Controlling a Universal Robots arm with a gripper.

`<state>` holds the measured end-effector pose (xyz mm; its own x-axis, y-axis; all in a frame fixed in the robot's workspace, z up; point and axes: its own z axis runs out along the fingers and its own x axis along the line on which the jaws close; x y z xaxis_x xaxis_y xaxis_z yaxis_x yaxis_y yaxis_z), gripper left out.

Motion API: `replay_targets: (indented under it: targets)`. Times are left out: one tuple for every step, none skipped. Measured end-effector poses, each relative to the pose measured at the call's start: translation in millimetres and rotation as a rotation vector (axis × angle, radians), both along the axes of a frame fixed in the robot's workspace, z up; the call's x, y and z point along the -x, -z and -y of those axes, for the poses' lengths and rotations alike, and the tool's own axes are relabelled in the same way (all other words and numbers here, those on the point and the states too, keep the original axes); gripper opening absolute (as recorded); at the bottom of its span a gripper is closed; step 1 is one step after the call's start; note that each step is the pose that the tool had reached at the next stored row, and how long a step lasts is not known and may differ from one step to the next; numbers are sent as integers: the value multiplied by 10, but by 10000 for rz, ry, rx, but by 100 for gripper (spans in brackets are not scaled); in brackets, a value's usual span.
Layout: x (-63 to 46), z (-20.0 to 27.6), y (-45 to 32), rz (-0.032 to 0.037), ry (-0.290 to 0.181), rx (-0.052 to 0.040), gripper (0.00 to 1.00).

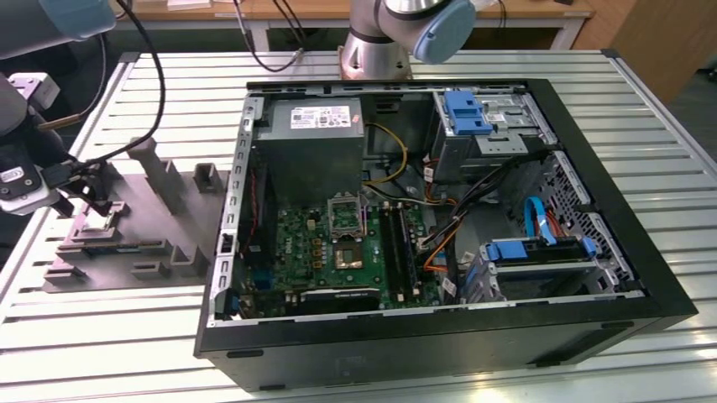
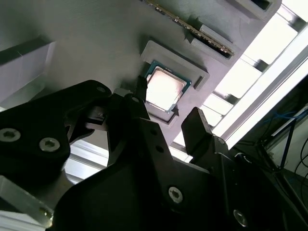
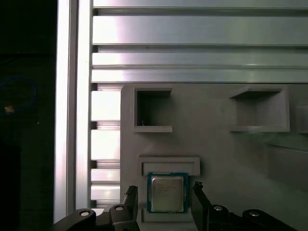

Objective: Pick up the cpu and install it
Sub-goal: 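Pick up the cpu and move it towards the insertion slot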

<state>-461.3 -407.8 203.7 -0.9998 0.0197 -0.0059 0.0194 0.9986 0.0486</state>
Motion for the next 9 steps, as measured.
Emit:
replay_targets:
  targets:
    - [0,0,7,3,0,2,56]
    - [0,0,13,3,0,5,56]
    - [0,0,20,2,0,6,56]
    - [0,0,27,3,0,6,56]
    - [0,0,36,4,0,5,56]
    - [0,0,44,3,0,6,56]
    - [0,0,54,3,0,6,56]
    - [0,0,64,4,0,5,56]
    - [0,0,74,3,-1,6,56]
